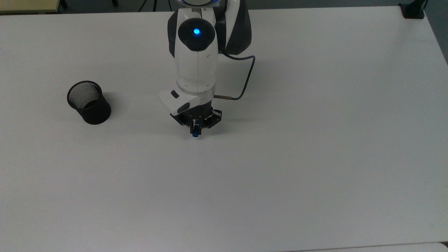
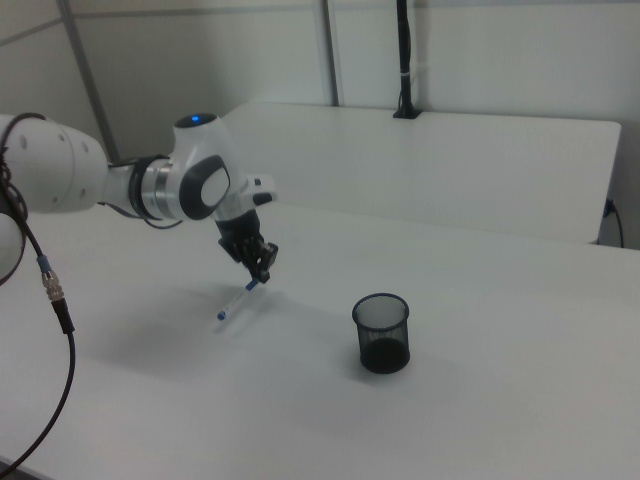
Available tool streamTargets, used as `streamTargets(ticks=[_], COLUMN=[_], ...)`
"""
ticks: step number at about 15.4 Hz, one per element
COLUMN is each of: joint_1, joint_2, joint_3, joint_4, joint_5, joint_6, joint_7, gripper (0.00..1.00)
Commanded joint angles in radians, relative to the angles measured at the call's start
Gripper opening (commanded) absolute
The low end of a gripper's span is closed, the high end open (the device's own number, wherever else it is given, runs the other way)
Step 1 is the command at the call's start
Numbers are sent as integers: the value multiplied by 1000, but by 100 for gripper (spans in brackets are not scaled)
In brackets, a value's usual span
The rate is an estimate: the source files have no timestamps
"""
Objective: Insert the marker
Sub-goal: 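Close the gripper on the marker and lift it off the table, then carry the marker over the black mesh pen cup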
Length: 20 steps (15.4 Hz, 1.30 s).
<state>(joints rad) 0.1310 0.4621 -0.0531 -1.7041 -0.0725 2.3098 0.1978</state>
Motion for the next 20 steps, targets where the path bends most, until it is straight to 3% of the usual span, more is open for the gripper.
streamTargets(ticks=[1,4,9,13,20], joint_1=[-34,-126,-263,-336,-370], joint_2=[-166,-250,-273,-272,-261], joint_3=[-1,-1,-13,-14,-25], joint_4=[-35,-39,-37,-58,-279], joint_5=[-15,-15,8,20,22], joint_6=[-119,-153,-90,87,589], joint_7=[31,-27,-254,-323,-374], gripper=[0,0,0,0,0])
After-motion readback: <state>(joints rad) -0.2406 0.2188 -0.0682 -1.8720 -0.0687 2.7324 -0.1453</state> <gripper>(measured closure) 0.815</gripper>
